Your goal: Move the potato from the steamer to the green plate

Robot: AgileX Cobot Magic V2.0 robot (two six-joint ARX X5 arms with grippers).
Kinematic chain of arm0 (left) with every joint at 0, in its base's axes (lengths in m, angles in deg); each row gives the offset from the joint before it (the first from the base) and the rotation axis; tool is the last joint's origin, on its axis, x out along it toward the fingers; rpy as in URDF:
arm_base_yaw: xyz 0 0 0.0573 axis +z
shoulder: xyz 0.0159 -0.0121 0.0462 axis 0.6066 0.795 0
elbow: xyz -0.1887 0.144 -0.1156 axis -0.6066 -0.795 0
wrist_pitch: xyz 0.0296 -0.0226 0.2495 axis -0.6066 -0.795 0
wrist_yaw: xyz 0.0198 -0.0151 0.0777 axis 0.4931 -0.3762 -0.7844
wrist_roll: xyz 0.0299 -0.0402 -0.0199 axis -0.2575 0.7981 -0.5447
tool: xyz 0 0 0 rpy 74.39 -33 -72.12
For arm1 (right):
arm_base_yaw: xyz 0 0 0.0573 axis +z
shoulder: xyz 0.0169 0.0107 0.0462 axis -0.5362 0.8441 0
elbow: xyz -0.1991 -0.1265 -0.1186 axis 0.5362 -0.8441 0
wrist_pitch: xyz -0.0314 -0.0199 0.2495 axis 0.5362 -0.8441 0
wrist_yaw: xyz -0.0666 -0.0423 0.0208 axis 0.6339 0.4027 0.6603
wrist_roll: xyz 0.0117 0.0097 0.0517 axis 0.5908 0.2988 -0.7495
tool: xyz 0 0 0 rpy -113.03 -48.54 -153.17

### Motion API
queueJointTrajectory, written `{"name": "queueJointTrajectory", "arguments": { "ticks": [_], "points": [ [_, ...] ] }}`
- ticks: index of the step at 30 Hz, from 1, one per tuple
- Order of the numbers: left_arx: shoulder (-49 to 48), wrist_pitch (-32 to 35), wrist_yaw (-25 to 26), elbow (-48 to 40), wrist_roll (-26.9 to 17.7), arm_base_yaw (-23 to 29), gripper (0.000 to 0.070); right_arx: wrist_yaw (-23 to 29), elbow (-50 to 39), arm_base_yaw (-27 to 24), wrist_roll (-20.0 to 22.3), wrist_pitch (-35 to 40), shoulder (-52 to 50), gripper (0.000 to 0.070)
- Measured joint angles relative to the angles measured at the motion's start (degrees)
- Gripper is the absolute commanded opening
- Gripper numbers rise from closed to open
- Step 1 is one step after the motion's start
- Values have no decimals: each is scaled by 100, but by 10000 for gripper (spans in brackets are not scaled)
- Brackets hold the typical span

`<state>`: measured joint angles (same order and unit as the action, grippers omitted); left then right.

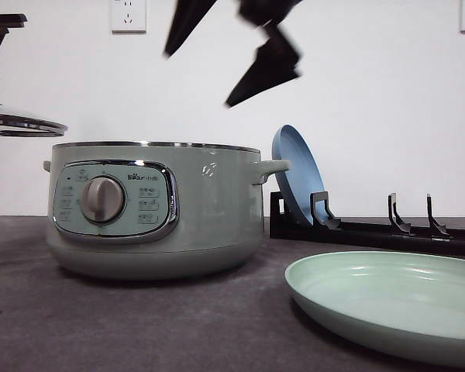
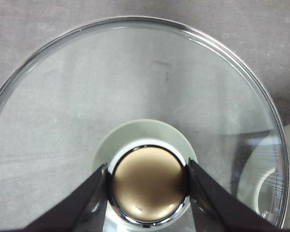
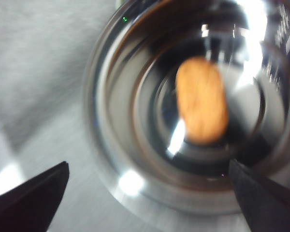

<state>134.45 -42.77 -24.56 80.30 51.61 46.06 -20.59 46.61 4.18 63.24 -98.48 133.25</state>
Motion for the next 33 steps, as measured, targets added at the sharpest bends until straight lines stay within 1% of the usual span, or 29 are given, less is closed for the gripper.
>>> {"name": "queueJointTrajectory", "arguments": {
  "ticks": [4,8,19,29,31,33],
  "points": [
    [0,0,0,0,0,2,0,345,835,132,282,-74,812,691],
    [0,0,0,0,0,3,0,567,1281,207,533,-41,1343,690],
    [-1,2,0,0,0,6,0,938,1341,209,1081,384,2037,689],
    [0,4,0,0,2,6,0,940,1341,239,1176,568,2333,689],
    [0,2,0,0,0,6,0,940,1341,240,1176,568,2395,681],
    [0,2,2,0,0,6,0,940,1341,242,1176,570,2461,603]
  ]
}}
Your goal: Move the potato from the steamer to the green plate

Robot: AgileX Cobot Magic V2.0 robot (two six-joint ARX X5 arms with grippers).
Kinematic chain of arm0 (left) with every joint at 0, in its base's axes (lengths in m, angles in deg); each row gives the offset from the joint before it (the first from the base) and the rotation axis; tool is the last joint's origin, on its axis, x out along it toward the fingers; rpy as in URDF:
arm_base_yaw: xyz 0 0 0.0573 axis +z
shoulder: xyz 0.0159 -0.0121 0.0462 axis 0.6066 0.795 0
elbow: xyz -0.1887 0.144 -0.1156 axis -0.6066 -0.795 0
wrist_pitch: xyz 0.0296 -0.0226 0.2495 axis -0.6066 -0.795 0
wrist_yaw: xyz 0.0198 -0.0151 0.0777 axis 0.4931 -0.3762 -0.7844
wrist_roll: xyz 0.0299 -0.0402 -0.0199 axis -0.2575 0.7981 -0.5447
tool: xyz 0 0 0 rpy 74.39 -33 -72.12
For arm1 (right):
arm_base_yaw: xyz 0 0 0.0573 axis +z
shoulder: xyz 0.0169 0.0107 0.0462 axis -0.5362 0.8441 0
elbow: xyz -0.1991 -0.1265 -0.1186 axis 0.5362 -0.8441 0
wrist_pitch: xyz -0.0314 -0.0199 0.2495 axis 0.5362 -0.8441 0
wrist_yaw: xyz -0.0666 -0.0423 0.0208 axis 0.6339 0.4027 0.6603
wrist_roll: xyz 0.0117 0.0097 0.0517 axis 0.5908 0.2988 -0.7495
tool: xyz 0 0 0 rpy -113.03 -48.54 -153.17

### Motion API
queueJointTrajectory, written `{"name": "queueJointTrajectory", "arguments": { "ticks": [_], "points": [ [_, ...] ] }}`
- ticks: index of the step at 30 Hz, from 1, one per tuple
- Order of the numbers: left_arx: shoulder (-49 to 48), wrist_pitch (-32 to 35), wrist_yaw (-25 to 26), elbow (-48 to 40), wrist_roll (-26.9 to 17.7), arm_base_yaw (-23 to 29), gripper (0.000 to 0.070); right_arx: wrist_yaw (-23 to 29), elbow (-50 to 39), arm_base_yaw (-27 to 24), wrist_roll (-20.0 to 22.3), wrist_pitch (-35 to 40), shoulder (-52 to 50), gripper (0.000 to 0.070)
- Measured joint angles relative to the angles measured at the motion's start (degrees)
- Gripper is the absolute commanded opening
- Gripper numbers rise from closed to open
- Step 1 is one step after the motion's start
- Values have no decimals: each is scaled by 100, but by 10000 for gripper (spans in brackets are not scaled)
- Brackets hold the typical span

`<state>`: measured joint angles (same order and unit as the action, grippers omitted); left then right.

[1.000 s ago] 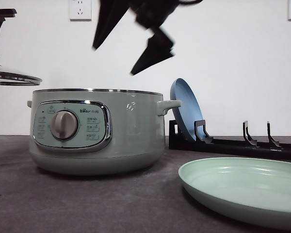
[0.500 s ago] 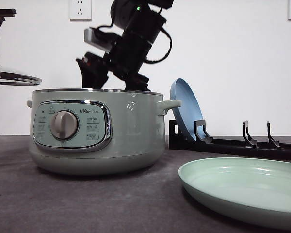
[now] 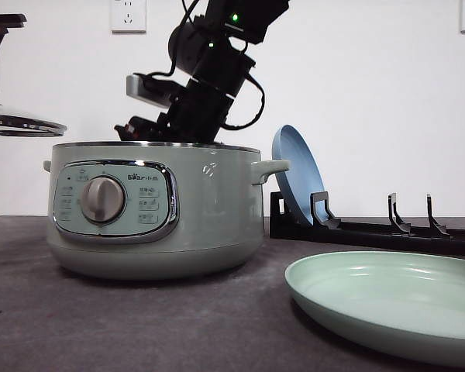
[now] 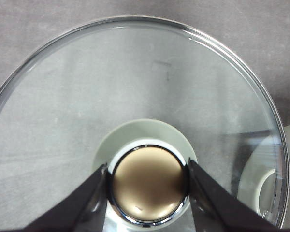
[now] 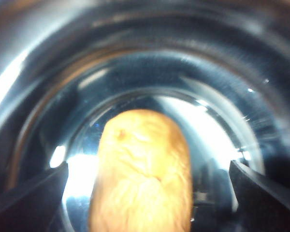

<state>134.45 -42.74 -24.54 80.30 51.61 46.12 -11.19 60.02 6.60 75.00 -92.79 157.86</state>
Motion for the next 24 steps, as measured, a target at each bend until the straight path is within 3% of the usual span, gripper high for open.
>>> {"name": "queueJointTrajectory", "arguments": {
  "ticks": [3,8,13,24],
  "points": [
    [0,0,-1,0,2,0,0,-1,0,4,-1,-9,66,457],
    [0,0,2,0,1,17,0,2,0,34,-5,-28,73,312],
    [0,0,0,0,2,51,0,2,103,53,-42,-152,80,299],
    [0,-1,22,0,1,74,0,3,2344,38,-71,-2239,22,299]
  ]
}}
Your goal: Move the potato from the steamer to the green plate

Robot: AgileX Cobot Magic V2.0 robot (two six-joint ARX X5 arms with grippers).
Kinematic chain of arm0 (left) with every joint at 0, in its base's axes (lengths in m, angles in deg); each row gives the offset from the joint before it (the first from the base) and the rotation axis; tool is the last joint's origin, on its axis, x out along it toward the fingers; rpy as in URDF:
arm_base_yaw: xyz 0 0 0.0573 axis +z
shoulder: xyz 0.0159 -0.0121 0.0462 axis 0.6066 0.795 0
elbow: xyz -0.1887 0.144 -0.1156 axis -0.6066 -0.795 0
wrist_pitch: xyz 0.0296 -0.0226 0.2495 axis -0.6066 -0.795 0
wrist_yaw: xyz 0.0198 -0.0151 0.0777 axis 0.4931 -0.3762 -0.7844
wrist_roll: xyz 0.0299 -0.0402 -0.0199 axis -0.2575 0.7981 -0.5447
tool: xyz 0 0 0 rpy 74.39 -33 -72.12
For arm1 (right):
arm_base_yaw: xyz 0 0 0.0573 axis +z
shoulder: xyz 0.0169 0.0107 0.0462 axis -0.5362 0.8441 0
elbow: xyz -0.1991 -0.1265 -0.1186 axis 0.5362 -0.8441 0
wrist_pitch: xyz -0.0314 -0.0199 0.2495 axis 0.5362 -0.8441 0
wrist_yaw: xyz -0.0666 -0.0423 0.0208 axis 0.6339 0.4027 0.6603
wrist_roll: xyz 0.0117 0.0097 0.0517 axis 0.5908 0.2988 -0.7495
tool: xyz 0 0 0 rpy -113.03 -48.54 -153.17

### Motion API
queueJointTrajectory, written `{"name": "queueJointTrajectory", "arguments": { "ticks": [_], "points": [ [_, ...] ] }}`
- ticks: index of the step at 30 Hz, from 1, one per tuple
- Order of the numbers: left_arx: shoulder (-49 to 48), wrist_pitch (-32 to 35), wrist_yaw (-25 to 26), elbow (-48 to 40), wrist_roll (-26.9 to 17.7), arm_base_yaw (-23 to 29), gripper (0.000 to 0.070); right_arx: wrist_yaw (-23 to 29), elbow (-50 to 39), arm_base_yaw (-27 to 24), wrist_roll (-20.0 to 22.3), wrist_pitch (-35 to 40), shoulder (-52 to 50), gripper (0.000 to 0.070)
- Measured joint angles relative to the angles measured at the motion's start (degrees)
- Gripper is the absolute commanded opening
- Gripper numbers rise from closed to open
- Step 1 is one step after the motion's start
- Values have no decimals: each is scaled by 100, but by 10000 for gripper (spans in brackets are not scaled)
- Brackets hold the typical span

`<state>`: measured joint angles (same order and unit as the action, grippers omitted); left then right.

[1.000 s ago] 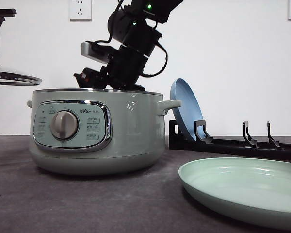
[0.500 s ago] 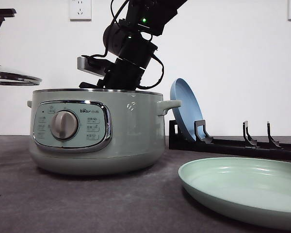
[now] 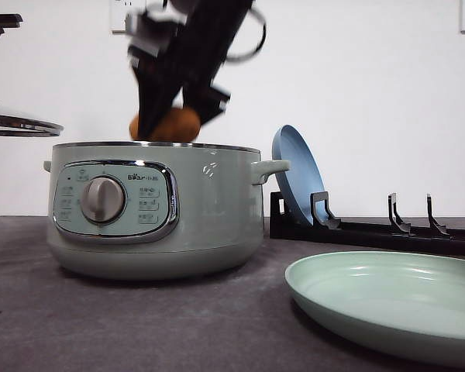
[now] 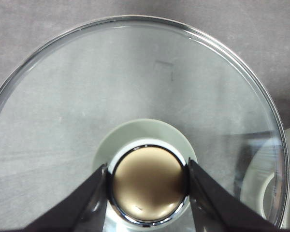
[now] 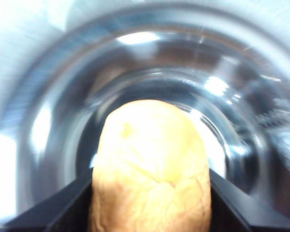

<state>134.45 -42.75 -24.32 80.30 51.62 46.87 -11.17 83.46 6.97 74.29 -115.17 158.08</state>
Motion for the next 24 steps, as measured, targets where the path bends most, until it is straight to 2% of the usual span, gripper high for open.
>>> {"name": "queueJointTrajectory", "arguments": {
  "ticks": [6,10,15,24],
  "points": [
    [0,-1,5,0,-1,0,0,18,79,-107,-11,-767,-670,299],
    [0,-2,4,0,-1,0,0,196,-285,-228,-77,-821,-1500,299],
    [0,-9,5,0,-1,0,0,756,-1383,-363,-119,-832,-2878,299],
    [0,-10,9,0,1,0,0,869,-4138,-621,-351,-790,-5256,300]
  ]
}}
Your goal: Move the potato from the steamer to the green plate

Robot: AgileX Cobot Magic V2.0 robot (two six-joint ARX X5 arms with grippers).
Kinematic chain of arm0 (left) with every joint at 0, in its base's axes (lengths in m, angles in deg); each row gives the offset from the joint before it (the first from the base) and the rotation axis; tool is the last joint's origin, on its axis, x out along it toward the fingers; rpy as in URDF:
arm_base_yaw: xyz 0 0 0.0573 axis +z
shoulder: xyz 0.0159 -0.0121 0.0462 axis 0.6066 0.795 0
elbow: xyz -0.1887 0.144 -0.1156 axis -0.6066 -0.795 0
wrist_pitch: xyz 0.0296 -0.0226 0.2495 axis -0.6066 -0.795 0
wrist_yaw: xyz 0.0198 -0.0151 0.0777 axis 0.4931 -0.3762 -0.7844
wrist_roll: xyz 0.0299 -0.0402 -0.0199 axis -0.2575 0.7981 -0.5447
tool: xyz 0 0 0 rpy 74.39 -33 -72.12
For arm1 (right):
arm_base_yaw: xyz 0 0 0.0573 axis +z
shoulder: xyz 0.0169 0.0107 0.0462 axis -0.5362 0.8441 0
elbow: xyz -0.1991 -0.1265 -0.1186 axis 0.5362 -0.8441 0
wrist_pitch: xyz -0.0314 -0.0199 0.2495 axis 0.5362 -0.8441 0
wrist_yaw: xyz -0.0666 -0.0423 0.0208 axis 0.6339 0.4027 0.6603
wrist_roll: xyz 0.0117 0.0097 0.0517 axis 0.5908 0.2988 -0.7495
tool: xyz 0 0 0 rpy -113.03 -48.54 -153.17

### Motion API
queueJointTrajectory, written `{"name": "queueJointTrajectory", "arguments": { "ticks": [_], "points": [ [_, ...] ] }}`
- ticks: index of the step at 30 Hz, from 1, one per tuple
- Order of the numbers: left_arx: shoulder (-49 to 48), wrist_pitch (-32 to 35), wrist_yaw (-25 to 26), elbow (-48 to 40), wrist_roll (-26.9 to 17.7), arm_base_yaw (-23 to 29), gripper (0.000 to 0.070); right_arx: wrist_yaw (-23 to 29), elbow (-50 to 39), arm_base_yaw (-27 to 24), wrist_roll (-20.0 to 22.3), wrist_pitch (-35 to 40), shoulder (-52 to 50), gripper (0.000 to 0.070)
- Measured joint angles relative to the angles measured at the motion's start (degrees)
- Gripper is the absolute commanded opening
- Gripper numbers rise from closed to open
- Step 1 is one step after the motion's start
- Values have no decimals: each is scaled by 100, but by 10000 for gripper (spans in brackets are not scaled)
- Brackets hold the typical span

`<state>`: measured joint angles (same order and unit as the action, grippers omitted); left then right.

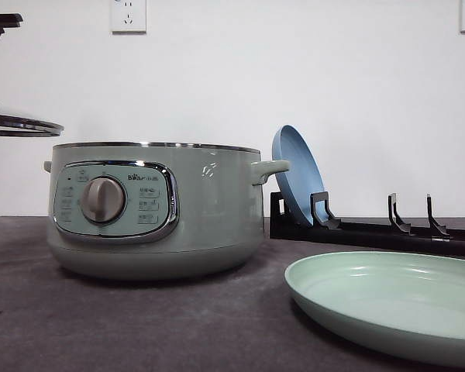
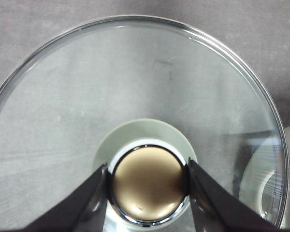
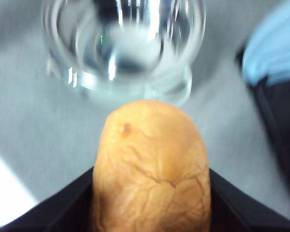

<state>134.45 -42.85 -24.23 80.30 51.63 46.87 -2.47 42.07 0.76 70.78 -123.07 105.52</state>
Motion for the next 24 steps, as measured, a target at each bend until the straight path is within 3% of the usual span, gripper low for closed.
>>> {"name": "queueJointTrajectory", "arguments": {
  "ticks": [3,10,17,24],
  "points": [
    [0,-2,0,0,0,0,0,2,-1047,-139,-232,304,-723,299],
    [-2,-2,2,0,2,0,0,3,-3532,-212,-951,1856,-1940,299],
    [0,-2,1,0,3,0,0,2,-5317,-213,-1557,3266,-1878,300],
    [0,-2,2,0,2,-4,0,2,-6205,-214,-1884,4653,-1457,299]
  ]
}}
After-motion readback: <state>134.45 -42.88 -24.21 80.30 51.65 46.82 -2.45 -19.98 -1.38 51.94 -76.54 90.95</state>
